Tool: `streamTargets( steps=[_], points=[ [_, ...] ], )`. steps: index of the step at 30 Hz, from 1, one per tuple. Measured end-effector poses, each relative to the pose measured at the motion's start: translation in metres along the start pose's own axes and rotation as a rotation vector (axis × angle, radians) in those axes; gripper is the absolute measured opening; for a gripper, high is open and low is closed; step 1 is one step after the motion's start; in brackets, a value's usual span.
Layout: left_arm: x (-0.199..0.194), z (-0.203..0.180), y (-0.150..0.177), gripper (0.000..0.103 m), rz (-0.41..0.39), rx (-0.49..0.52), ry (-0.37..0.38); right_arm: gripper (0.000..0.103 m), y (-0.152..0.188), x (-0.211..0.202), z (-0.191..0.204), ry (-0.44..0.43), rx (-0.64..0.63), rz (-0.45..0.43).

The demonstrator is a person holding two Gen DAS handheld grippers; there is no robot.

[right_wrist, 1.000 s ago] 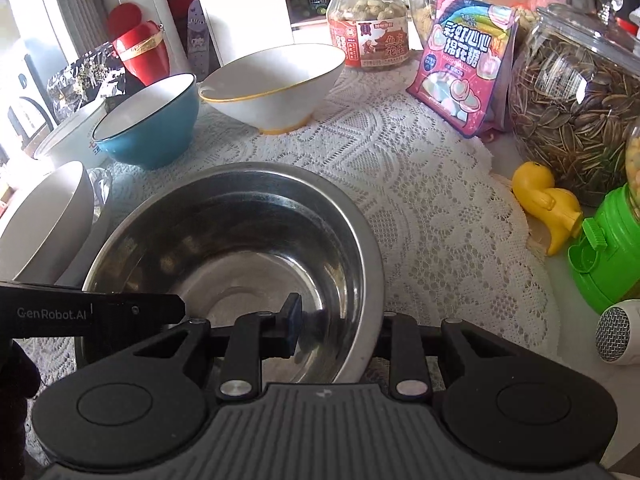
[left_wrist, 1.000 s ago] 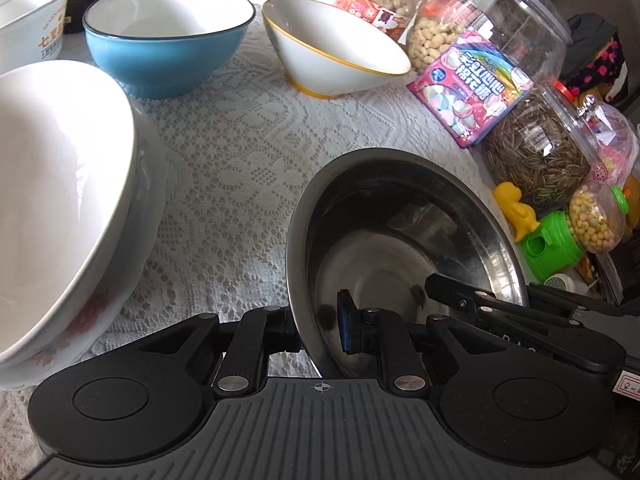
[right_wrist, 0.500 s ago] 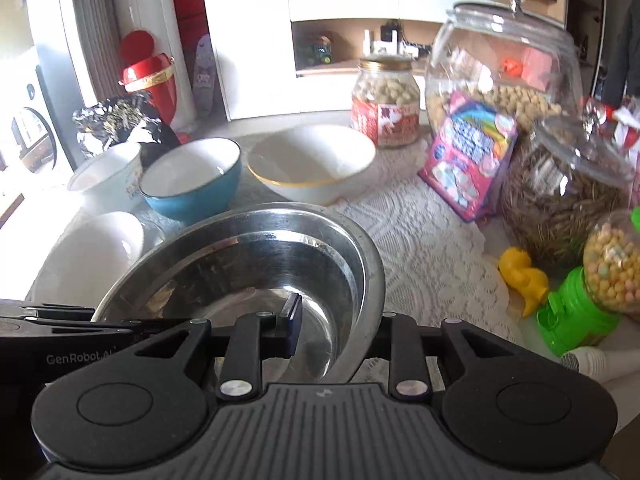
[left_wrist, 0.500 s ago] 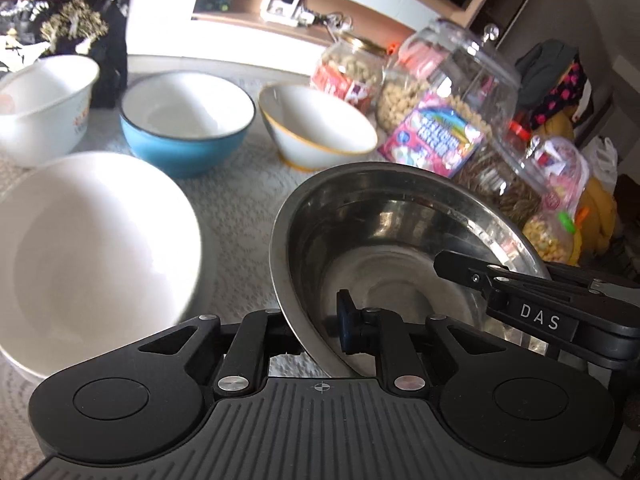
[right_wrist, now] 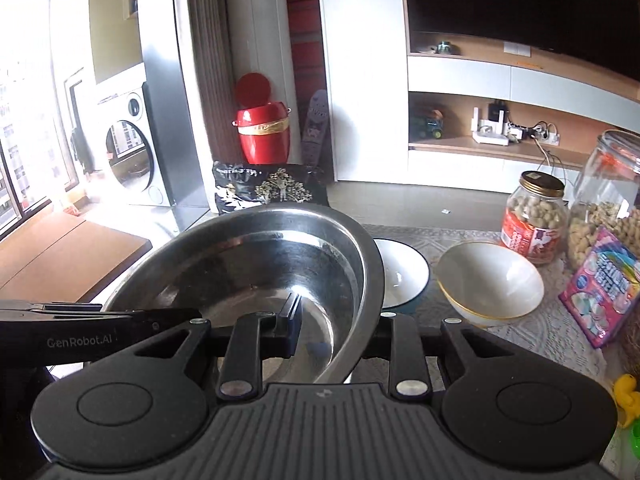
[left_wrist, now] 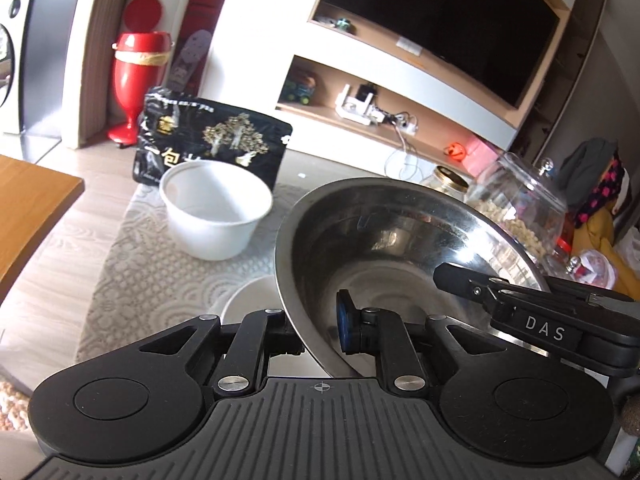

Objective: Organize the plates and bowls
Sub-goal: 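Lower the steel bowl into the white bowl with the left gripper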

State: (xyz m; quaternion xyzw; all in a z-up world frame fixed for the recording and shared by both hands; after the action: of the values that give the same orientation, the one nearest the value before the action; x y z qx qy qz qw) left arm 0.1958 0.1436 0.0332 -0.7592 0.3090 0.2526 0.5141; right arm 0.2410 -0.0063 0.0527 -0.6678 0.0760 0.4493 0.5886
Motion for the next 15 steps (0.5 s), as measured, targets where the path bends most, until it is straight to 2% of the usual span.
streamTargets(
  steps=[5,11,15],
  points=[
    [0.015,0.029,0.001,0.016,0.033,-0.030,-0.025,0.026,-0.003,0.029,0.011,-0.004,-0.013,0.037],
    [0.043,0.039,0.004,0.016,0.103,-0.010,-0.031,0.026,0.006,0.061,0.004,-0.004,0.008,0.107],
    [0.057,0.044,0.005,0.016,0.113,0.010,-0.040,0.026,0.014,0.081,-0.002,-0.009,0.012,0.140]
  ],
)
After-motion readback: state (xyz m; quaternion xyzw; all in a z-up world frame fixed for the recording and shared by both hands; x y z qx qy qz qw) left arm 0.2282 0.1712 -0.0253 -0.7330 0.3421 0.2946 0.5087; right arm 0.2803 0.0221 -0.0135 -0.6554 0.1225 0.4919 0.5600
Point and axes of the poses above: each gripper's, at about its wrist camera, not at the fingertips, and x roughly the way its jaws point, z to its left, y to its underside, the point moved 6 cm from there along x, roughly the way its jaws point, and after that the axes turned 11 degrees about z, right-handed, at the moved point
